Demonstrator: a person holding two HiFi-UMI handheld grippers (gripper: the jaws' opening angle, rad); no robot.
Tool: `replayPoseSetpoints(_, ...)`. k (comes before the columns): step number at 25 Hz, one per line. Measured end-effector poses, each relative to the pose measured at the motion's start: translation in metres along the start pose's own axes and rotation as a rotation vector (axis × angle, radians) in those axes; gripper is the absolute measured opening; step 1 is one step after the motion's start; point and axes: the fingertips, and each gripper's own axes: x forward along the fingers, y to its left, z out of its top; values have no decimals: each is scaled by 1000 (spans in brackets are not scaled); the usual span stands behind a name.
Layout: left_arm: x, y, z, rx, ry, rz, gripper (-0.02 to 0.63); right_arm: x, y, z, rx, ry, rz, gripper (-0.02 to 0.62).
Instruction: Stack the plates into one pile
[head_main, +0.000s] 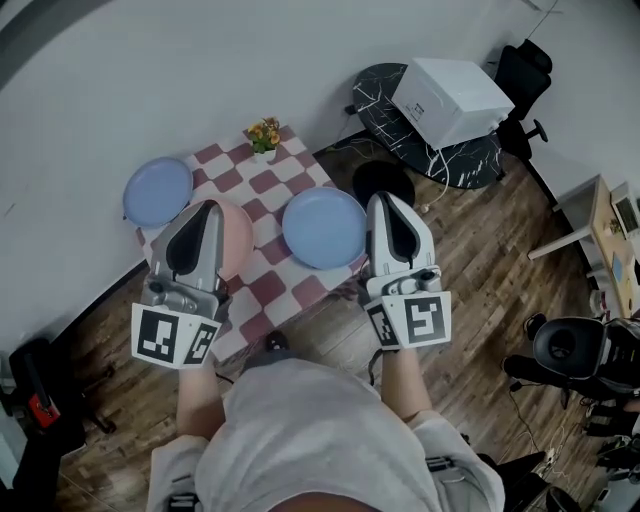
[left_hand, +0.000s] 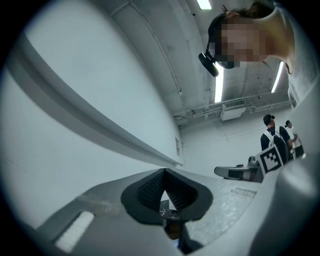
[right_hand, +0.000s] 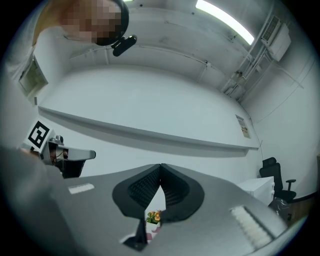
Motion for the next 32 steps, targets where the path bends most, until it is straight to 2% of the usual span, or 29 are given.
replayPoseSetpoints(3,13,16,-12,5,9,3,5,13,-3,-12,4,20,-27,2)
replayPoseSetpoints(6,24,24,-31,17,62,-9,5,23,-7,-31,20,84,-58,2)
replayPoseSetpoints(13,45,33,-99,-106,253,5,5,33,-20,-83,56,270,-61,2)
replayPoseSetpoints(17,51,34,-139,-147,352,19,5,40,-26,-117,99,377,-33,2)
replayPoseSetpoints(24,60,27,-208,-278,513,96,5,55,-54,-171,190,527,16,3)
replayPoseSetpoints(27,65,17,-240,-338,603,116,44,61,-70,-195,212,594,50,3)
replayPoseSetpoints(32,64,3,-295,-403,726,192,75,63,-91,-247,231,722,111,3)
